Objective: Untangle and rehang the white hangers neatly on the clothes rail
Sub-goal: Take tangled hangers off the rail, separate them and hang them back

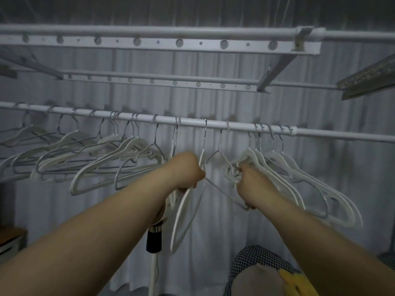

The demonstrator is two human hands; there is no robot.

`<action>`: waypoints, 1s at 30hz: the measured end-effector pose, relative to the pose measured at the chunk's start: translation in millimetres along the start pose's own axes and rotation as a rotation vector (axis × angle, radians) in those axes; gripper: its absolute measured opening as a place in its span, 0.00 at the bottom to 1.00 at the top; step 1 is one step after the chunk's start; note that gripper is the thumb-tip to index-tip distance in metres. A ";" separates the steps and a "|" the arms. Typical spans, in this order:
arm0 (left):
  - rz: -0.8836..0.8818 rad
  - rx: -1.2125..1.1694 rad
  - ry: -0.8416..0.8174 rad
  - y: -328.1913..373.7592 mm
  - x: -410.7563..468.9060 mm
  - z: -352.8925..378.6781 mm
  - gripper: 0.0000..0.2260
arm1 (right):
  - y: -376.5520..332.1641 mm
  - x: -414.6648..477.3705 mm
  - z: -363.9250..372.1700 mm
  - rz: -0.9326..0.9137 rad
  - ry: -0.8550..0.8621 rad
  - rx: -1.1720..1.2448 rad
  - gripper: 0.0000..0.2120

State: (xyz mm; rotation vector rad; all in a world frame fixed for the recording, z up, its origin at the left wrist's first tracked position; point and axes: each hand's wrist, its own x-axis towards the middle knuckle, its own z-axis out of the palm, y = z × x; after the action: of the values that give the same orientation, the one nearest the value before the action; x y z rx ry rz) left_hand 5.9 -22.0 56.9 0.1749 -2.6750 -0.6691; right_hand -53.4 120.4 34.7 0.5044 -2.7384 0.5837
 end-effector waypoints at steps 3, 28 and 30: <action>-0.042 0.042 -0.023 6.5 14.9 5.4 0.16 | 11.8 -0.4 -3.2 -0.080 0.072 0.008 0.18; -0.153 -0.229 0.037 6.2 115.7 30.2 0.15 | 50.5 19.3 14.2 -0.257 0.302 0.060 0.16; -0.140 -0.221 0.064 7.8 120.9 30.7 0.15 | 51.4 20.1 14.3 -0.247 0.295 0.068 0.17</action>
State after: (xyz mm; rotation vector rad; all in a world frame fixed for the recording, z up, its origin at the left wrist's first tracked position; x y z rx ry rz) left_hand -117.7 -27.1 75.3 0.3195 -2.5223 -0.9785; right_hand -94.7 152.5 12.1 0.6999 -2.3423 0.6324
